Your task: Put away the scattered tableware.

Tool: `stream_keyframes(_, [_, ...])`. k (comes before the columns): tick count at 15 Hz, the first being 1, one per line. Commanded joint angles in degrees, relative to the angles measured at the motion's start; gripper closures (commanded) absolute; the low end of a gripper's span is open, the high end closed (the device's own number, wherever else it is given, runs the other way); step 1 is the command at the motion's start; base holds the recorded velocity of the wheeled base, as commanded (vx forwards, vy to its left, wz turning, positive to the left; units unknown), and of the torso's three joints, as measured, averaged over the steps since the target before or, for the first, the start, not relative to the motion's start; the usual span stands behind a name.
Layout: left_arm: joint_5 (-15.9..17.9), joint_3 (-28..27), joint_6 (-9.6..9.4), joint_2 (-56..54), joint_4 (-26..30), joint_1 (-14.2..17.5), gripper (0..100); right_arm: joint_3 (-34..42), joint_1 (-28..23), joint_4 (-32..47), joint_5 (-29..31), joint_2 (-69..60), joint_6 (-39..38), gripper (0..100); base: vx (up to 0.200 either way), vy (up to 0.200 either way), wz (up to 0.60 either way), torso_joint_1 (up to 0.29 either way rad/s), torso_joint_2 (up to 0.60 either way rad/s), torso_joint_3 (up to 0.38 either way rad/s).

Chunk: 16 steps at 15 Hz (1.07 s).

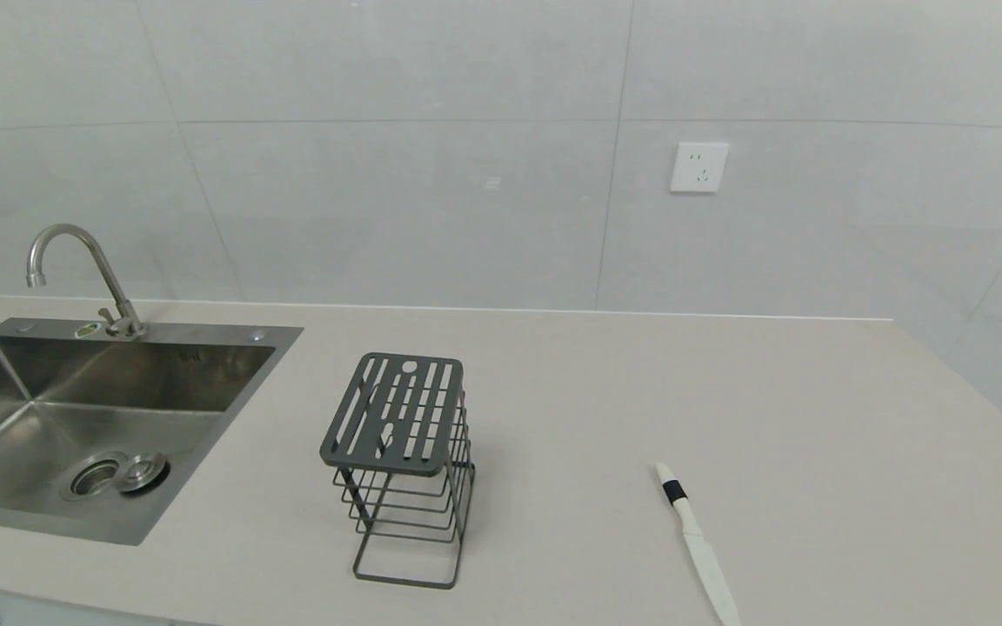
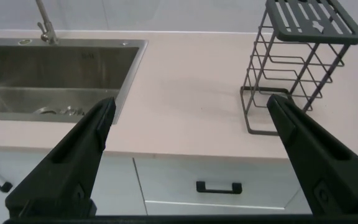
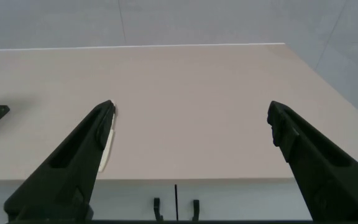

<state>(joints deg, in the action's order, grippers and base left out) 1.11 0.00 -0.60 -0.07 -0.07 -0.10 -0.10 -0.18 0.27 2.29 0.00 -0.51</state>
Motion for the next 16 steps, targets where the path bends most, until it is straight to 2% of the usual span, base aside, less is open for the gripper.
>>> stream_keyframes(1, [-0.05, 0.0, -0.02, 0.07, -0.01, 0.01, 0, 0.01, 0.01, 0.0, -0.01, 0.09, 0.07, 0, 0.0, 0.0, 0.0, 0.32, -0.09, 0.256])
stream_keyframes(4, [0.03, 0.0, -0.19, 0.07, -0.01, 0.01, 0, 0.01, 0.01, 0.0, -0.01, 0.0, -0.02, 0, 0.0, 0.0, 0.0, 0.126, -0.04, 0.087])
stream_keyframes(15, [0.03, 0.0, -0.11, 0.07, -0.1, 0.01, 0, 0.01, 0.01, 0.0, -0.01, 0.0, -0.45, 0, 0.0, 0.0, 0.0, -0.018, 0.05, 0.031])
stream_keyframes(16, [0.03, 0.0, -0.19, 0.07, -0.1, 0.01, 0, 0.1, 0.01, -3.7, -0.18, 0.0, -0.72, 0, 0.0, 0.0, 0.0, 0.0, 0.0, 0.0])
